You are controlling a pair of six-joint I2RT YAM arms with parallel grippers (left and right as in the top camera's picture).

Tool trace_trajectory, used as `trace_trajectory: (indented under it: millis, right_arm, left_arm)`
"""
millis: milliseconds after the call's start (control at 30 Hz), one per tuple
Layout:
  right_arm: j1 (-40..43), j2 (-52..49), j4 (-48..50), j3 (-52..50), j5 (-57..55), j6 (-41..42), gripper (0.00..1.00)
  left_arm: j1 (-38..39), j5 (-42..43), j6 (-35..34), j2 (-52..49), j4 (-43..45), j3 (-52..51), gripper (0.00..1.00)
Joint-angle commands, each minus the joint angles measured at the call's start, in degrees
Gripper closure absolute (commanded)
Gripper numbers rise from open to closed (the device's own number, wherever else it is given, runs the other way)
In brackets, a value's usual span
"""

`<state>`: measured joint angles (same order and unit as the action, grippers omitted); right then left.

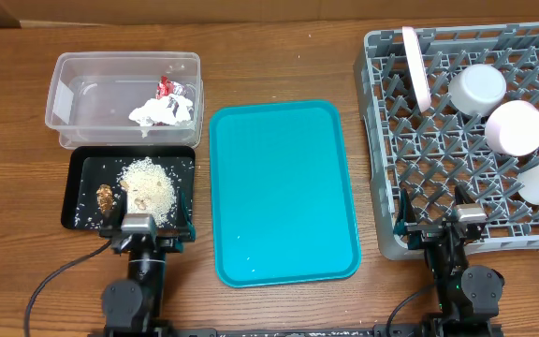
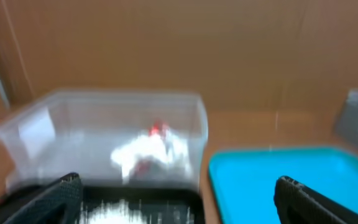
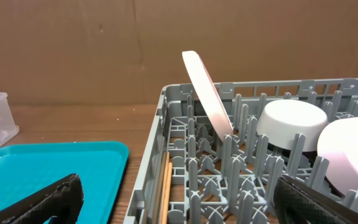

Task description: Sort waste into correct bins and load items into the dishwasher

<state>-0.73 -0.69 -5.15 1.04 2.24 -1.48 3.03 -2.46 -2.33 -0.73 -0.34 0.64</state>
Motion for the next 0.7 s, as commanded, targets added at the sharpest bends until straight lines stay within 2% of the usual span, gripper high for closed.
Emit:
trace_trajectory:
  millis: [0, 667]
  right_arm:
    - [0.39, 0.52, 0.44, -0.59, -0.52, 0.24, 0.0]
    - [0.37, 0.52, 0.44, -0.59, -0.52, 0.24, 0.0]
  left_arm:
    - [0.39, 0.94, 1.29, 0.55, -4.07, -0.37, 0.0]
    - [0.55, 1.42, 2.14, 0.52, -3.98, -0.37, 0.0]
